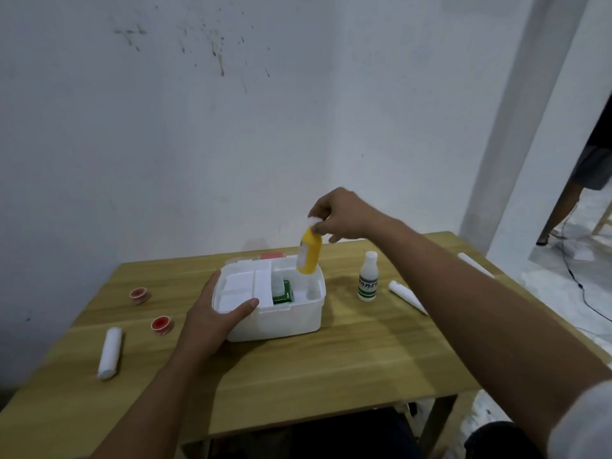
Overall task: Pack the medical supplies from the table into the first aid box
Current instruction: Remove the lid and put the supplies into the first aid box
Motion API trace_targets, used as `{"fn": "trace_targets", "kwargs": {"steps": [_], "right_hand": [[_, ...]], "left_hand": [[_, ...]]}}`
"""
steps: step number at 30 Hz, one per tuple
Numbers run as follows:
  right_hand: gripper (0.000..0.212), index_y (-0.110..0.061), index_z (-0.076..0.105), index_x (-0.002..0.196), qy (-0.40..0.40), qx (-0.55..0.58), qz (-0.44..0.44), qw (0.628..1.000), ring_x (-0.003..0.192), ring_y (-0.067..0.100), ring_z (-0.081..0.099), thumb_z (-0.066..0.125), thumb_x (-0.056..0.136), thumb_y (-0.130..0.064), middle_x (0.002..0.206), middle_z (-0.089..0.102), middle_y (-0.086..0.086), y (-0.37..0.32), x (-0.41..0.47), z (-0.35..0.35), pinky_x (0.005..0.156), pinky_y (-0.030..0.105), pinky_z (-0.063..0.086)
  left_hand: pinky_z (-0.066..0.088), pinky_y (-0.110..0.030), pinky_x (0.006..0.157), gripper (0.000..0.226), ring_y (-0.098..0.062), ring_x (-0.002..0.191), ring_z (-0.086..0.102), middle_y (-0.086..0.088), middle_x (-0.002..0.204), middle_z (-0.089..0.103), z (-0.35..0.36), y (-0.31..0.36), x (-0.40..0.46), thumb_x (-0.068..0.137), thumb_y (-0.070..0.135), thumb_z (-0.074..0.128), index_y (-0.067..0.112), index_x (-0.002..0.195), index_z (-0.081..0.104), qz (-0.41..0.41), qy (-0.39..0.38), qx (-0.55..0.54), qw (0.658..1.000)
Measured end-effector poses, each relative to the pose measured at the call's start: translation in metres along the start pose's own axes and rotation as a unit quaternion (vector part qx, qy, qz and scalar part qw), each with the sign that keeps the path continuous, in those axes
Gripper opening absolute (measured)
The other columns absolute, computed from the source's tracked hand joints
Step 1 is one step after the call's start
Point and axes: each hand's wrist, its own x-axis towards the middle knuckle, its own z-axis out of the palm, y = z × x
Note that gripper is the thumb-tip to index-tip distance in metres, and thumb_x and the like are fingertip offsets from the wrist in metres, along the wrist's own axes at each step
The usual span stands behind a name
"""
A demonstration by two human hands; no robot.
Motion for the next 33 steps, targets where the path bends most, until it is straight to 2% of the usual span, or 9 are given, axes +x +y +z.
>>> {"fn": "trace_targets", "kwargs": {"steps": [4,7,10,14,17,20,24,29,33], "right_hand": [[0.030,-0.009,0.077,0.115,-0.021,-0.128,-0.032,0.991,0.093,0.018,0.069,0.075,0.085,-0.010,0.112,0.075,0.005,-0.005,0.004,0.047,0.078,0.028,0.056],[0.033,-0.010,0.076,0.117,-0.033,-0.173,-0.020,0.984,0.102,0.023,0.067,0.073,0.084,-0.007,0.114,0.074,0.006,0.003,0.005,0.076,0.076,0.027,0.047],[0.037,-0.010,0.074,0.120,-0.024,-0.181,-0.014,0.983,0.100,0.024,0.066,0.073,0.083,-0.008,0.115,0.073,0.007,0.011,0.006,0.087,0.072,0.028,0.043],[0.053,-0.009,0.070,0.128,-0.013,-0.139,-0.001,0.990,0.103,0.021,0.067,0.086,0.079,-0.020,0.115,0.073,0.005,0.007,0.000,0.067,0.084,0.032,0.053],[0.042,-0.012,0.073,0.123,0.035,-0.109,0.022,0.993,0.105,0.020,0.069,0.080,0.083,-0.022,0.112,0.075,0.004,0.013,-0.005,0.037,0.094,0.035,0.056],[0.032,-0.014,0.067,0.118,0.031,-0.220,0.111,0.969,0.100,0.024,0.067,0.068,0.086,-0.015,0.112,0.070,0.005,0.026,-0.014,0.013,0.086,0.038,0.058],[0.018,-0.009,0.058,0.101,-0.032,-0.277,0.198,0.940,0.078,0.022,0.062,0.070,0.088,-0.011,0.088,0.061,0.007,0.045,-0.033,0.012,0.067,0.034,0.055],[0.023,-0.003,0.072,0.107,0.015,-0.209,0.189,0.959,0.091,0.028,0.072,0.073,0.085,-0.005,0.102,0.073,0.014,0.057,-0.039,0.013,0.082,0.044,0.064],[0.027,-0.007,0.078,0.103,0.060,-0.170,0.133,0.975,0.091,0.023,0.070,0.086,0.078,-0.013,0.102,0.073,0.008,0.024,-0.039,-0.012,0.081,0.038,0.063]], "left_hand": [[0.049,-0.044,0.098,0.113,-0.020,0.131,0.047,0.010,0.153,0.044,0.001,-0.001,0.000,0.058,0.076,0.078,0.041,0.154,0.029,-0.003,-0.007,0.005,1.000],[0.048,-0.044,0.097,0.107,-0.021,0.132,0.046,0.008,0.154,0.043,0.002,0.000,0.001,0.065,0.067,0.080,0.040,0.154,0.028,0.000,-0.003,0.016,1.000],[0.048,-0.043,0.098,0.107,-0.021,0.133,0.046,0.009,0.154,0.043,0.002,-0.001,0.002,0.065,0.067,0.080,0.040,0.155,0.027,0.001,-0.004,0.017,1.000],[0.048,-0.044,0.099,0.108,-0.021,0.133,0.046,0.008,0.154,0.044,0.002,-0.001,0.002,0.065,0.068,0.081,0.040,0.155,0.028,-0.001,-0.008,0.012,1.000],[0.048,-0.043,0.097,0.106,-0.021,0.132,0.047,0.009,0.153,0.045,0.002,0.000,0.003,0.066,0.067,0.081,0.039,0.154,0.029,0.008,-0.006,0.014,1.000],[0.047,-0.042,0.097,0.107,-0.022,0.133,0.046,0.008,0.154,0.044,0.001,0.000,0.002,0.066,0.066,0.081,0.039,0.155,0.028,0.004,-0.006,0.018,1.000],[0.047,-0.047,0.100,0.118,-0.024,0.134,0.045,0.007,0.156,0.042,0.001,0.002,0.001,0.055,0.080,0.075,0.040,0.155,0.026,-0.006,-0.007,0.018,1.000],[0.048,-0.048,0.101,0.118,-0.024,0.134,0.046,0.006,0.155,0.043,0.000,0.003,-0.001,0.056,0.078,0.077,0.039,0.155,0.027,-0.010,-0.007,0.009,1.000],[0.048,-0.047,0.101,0.117,-0.024,0.134,0.046,0.006,0.155,0.043,-0.001,0.005,-0.003,0.056,0.077,0.077,0.038,0.155,0.028,-0.008,-0.014,0.007,1.000]]}}
